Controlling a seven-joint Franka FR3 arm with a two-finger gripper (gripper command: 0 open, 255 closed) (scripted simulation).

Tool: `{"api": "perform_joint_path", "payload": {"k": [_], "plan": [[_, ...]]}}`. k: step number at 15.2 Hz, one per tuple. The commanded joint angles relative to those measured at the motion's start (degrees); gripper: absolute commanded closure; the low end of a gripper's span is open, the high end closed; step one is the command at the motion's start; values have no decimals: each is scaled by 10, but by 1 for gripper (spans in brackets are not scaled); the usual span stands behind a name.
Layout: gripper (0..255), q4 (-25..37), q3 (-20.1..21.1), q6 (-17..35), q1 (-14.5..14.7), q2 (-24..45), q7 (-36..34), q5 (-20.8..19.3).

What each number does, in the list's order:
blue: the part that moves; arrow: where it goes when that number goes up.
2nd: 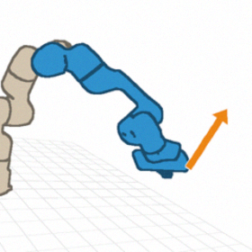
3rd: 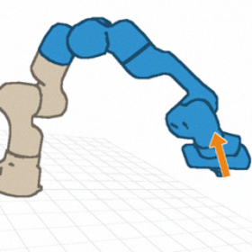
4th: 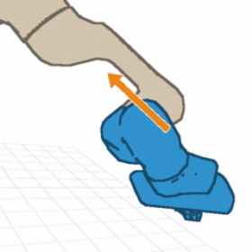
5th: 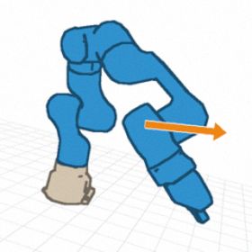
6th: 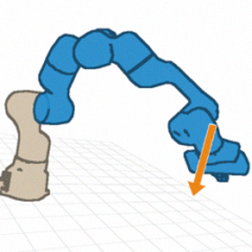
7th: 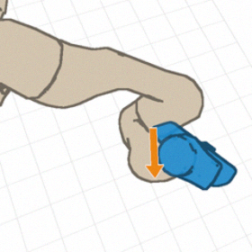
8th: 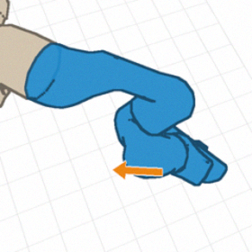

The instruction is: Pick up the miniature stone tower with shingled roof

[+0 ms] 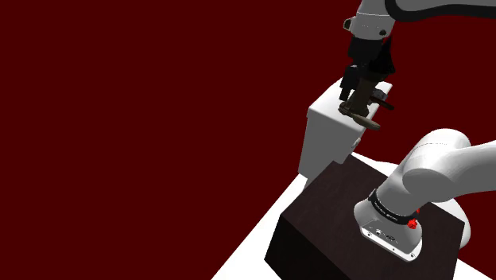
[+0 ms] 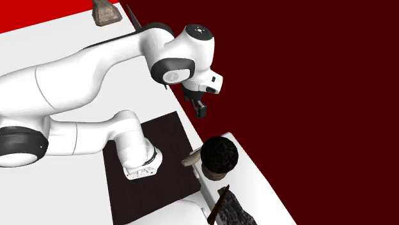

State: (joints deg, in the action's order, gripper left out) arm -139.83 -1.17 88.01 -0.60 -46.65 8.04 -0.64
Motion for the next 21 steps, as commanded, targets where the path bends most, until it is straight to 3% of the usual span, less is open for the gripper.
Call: {"api": "perform_joint_path", "payload": {"k": [1,11,15,21], "plan": [[0,0,0,0,0,0,0,0],[0,107,-195,-36,57,-42,328,-61],[0,184,-280,-54,103,-23,458,-67],[0,324,-410,-96,200,26,633,-54]]}}
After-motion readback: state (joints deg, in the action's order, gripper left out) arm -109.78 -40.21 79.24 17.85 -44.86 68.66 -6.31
